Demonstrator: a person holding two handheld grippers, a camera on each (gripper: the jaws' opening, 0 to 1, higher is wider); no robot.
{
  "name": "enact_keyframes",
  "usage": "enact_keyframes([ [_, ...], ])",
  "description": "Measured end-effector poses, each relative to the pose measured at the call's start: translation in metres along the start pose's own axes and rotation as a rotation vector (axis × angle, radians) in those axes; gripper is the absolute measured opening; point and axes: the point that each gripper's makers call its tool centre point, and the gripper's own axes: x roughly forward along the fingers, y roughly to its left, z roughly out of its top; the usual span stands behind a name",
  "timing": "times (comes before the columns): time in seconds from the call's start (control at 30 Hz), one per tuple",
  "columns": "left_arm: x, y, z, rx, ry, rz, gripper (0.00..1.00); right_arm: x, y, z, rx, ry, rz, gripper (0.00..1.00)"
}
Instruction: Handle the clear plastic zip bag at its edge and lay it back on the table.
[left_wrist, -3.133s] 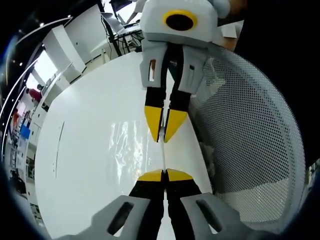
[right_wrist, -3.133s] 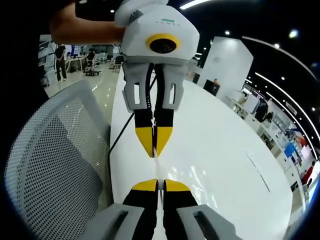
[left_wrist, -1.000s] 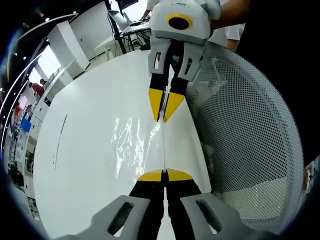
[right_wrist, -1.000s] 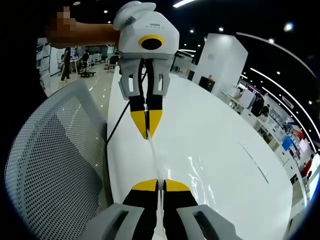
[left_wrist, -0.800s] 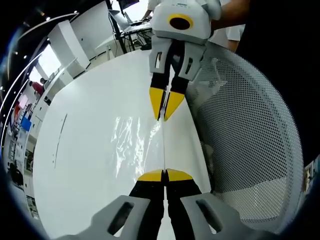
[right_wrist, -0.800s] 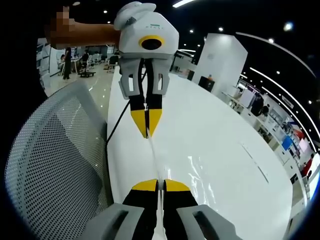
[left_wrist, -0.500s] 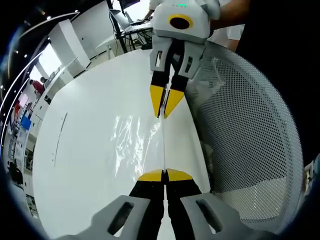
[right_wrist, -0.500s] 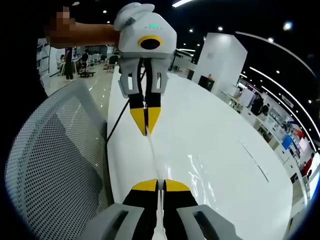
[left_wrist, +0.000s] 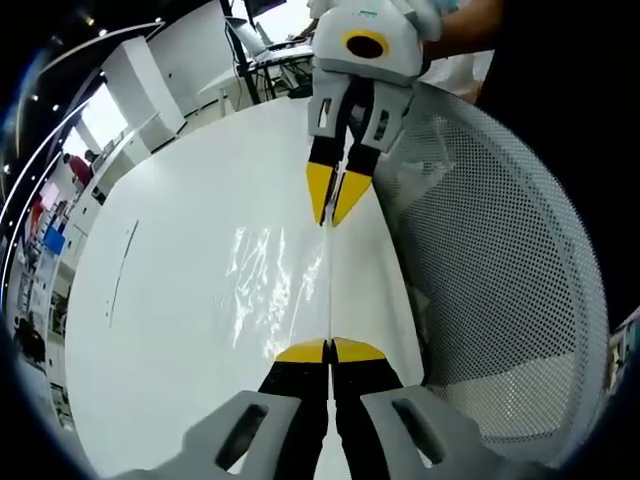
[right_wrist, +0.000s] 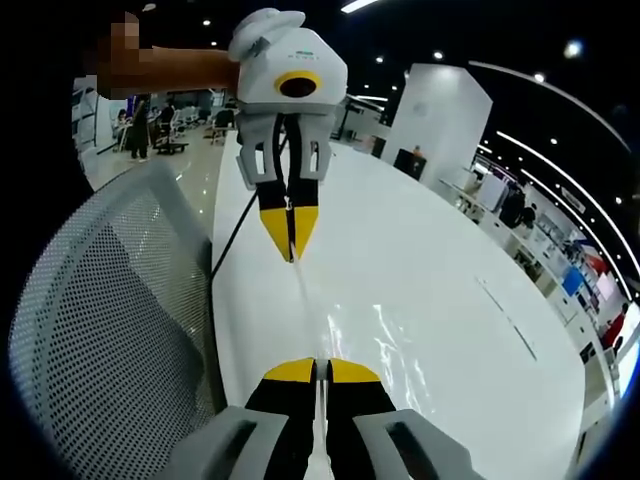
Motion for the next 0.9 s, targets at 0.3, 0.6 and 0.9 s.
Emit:
enact_keyframes([
  [0.3,-0.002,0.001,-0.004,-0.012,-0.001,0.007,0.0,-0.001,0.0,-0.004,0.003,0.009,-0.002,0.0],
  [0.6,-0.011,0.001,-0.028,-0.042,0.041,0.021,0.0,-0.014,-0.008,-0.024,0.018,0.046,-0.022,0.0],
  [0.9,-0.012,0.008,-0.017,-0.053,0.016,0.052,0.0,-0.015,-0.007,-0.024,0.008,0.054,-0.02,0.0],
])
